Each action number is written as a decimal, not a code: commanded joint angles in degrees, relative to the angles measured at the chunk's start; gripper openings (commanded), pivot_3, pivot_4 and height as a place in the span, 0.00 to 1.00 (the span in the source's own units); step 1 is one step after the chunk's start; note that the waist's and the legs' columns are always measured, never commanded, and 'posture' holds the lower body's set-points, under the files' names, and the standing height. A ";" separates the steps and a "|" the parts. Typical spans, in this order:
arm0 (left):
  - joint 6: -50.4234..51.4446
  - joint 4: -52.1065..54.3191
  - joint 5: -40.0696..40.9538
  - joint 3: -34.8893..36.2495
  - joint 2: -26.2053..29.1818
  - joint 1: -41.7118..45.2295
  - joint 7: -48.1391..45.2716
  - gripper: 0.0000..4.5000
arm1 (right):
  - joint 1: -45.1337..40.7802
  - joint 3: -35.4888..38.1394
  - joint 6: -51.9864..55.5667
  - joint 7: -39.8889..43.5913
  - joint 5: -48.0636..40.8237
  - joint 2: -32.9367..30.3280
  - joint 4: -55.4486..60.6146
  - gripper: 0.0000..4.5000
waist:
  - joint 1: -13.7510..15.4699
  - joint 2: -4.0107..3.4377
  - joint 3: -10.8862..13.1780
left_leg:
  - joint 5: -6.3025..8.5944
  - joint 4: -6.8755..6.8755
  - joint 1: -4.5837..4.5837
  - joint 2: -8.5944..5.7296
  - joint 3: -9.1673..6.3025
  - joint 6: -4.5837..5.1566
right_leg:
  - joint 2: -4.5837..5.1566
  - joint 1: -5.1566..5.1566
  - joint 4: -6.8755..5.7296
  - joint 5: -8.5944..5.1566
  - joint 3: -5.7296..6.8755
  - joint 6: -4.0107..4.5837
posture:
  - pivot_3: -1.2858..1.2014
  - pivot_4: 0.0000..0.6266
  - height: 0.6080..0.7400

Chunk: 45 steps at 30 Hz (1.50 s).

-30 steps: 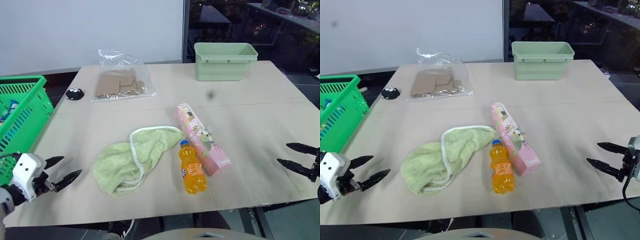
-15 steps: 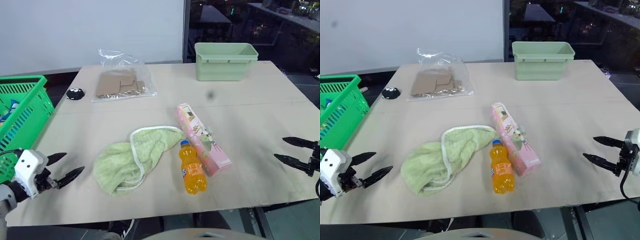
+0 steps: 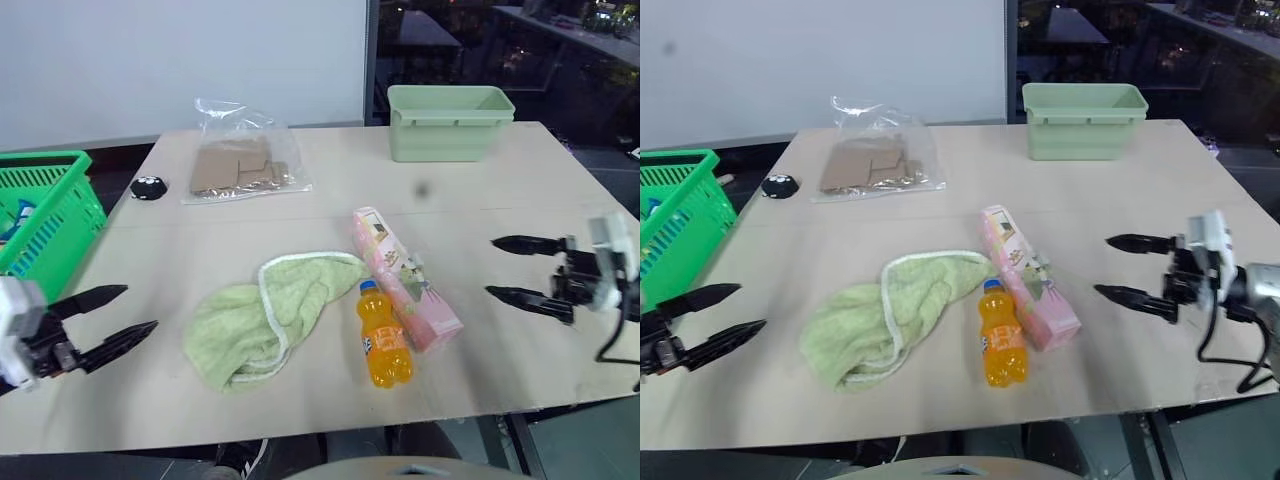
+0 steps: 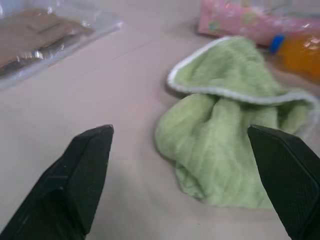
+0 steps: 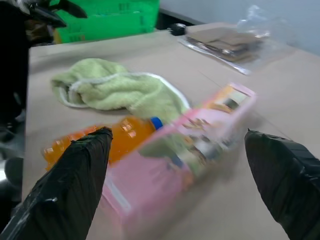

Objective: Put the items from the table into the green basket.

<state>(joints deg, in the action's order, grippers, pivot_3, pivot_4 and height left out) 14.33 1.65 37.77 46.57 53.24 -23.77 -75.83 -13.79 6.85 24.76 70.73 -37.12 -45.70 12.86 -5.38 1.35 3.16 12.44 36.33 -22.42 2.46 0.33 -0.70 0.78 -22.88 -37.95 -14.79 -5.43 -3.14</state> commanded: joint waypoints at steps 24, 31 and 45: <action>1.06 11.78 0.79 15.00 -6.97 -22.62 -9.53 1.00 | -36.11 -47.88 3.08 -17.31 41.54 37.71 -32.49 0.82 | 6.18 0.96 -0.65 | 0.21 -0.10 -0.36 0.76 0.83 -0.31 | 1.10 -0.72 -0.07 0.28 1.92 0.60 | 0.60 0.00 1.00; 1.08 10.16 1.62 15.11 -7.56 -22.53 -10.07 1.00 | -35.39 -46.56 6.55 -13.93 40.71 37.71 -30.26 0.07 | 6.25 0.96 -0.65 | 0.09 -0.25 -0.39 0.85 0.72 -0.09 | 0.98 -0.78 -0.07 0.27 2.10 0.60 | 0.60 0.00 1.00; 9.81 18.59 11.85 9.81 -6.59 -10.00 2.94 1.00 | -39.49 -17.28 22.95 -16.95 26.83 23.85 -13.69 0.01 | 6.26 0.85 -0.63 | 0.12 -0.15 -0.48 0.83 0.72 -0.14 | 1.11 -0.76 -0.05 0.24 2.22 0.55 | 0.56 0.00 1.00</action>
<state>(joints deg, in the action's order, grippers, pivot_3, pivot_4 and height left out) 23.33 17.90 48.59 58.45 45.68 -35.41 -75.56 -52.71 -14.01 46.69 55.25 -9.75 -19.66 -2.70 0.88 2.20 2.53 12.55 36.18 -22.88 3.29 1.05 -0.84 1.87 -23.64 -38.00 -14.54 -3.20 -2.58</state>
